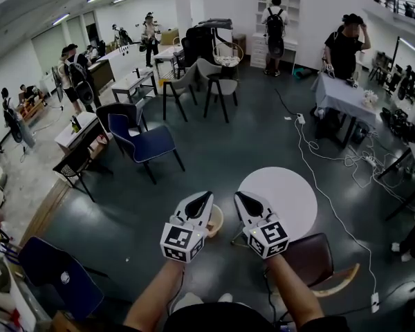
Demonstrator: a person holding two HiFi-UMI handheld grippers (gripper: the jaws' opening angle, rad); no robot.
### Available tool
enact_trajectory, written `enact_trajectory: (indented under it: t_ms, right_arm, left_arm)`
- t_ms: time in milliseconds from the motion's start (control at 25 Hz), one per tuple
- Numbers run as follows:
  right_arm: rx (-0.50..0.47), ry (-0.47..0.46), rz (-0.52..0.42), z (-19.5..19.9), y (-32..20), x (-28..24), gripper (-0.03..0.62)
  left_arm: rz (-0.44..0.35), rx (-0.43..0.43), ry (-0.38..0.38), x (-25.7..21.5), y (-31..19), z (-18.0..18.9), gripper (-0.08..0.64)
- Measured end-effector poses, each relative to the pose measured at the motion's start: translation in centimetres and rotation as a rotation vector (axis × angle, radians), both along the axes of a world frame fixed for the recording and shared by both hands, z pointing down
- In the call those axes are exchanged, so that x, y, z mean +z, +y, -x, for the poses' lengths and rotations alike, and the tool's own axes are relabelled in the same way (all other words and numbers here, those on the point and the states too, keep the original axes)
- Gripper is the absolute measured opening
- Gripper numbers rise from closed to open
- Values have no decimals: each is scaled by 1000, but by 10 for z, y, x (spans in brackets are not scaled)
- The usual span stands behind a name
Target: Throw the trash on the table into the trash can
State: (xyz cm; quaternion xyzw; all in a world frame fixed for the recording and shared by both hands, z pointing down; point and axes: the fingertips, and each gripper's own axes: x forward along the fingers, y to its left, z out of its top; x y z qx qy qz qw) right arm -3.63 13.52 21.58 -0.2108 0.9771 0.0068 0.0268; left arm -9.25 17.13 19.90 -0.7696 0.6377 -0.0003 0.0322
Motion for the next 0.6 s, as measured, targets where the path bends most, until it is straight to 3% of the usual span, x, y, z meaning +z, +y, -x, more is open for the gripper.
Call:
enact_trajectory:
  t_ms: [600]
  right_arm:
    - [-7, 1, -14, 4, 11, -5, 18]
  left_arm:
    - [2, 6, 3, -3, 9, 1, 15]
